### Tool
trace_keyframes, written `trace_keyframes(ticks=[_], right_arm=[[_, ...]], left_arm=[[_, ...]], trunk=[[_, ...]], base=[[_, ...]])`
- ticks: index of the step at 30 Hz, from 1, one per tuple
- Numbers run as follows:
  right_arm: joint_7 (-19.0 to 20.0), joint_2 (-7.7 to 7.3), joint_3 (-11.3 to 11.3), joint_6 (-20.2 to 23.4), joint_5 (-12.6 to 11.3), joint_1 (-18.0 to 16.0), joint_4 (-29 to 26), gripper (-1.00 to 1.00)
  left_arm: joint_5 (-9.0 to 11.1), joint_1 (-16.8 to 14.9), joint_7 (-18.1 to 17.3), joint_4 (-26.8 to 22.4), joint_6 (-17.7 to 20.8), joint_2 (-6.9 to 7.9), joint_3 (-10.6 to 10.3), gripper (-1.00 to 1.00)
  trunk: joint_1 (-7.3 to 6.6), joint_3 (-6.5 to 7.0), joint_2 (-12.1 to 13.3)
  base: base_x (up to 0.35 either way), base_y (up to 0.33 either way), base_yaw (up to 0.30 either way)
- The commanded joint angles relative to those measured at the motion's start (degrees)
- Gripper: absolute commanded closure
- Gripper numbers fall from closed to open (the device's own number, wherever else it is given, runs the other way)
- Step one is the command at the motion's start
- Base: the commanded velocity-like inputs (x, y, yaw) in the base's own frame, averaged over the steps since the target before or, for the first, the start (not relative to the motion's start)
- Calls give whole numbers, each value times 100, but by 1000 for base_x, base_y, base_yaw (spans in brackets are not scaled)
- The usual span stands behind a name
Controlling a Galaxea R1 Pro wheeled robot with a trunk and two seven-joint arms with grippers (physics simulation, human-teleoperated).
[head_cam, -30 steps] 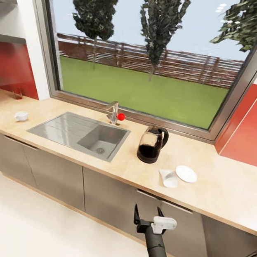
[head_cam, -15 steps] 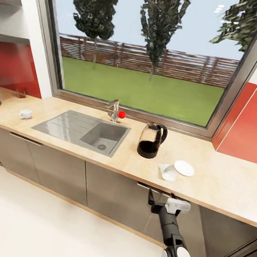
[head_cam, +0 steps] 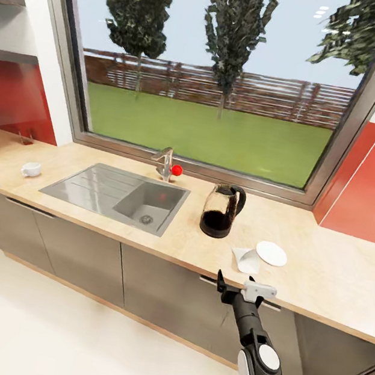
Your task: Set up a coffee station on the kitchen countertop: keep the coffee maker on the countertop, move the bottle of coffee from the kitchen shelf to the counter next to the coffee maker, place a paper coffee filter on top of the coffee maker, put the saucer next to the coffee maker with the coffee cup on the saucer, and place the electric kettle next to the coffee maker.
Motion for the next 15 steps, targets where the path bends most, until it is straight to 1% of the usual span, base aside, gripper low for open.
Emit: trace_keyframes(ticks=[1,8,11,13,15], right_arm=[[2,2,-1,33,-4,-4,-9,-100],[2,1,-3,42,6,-4,29,-100],[2,-6,-13,49,8,-4,137,-100],[2,-23,-18,50,8,-4,185,-100],[2,-55,-24,55,10,-4,216,-100]], left_arm=[[-3,-5,14,4,-20,4,-3,-100],[1,-33,6,-29,-50,22,-8,-100],[10,-61,5,-94,-179,16,-9,-100],[6,-68,5,-192,-412,12,-13,-100],[-10,-69,0,-316,-844,13,-27,-100]], trunk=[[4,-12,-12],[4,-12,-12],[4,-12,-12],[4,-12,-12],[4,-12,-12]], base=[[29,0,0],[8,0,0],[1,0,0],[0,0,0],[0,0,0]])
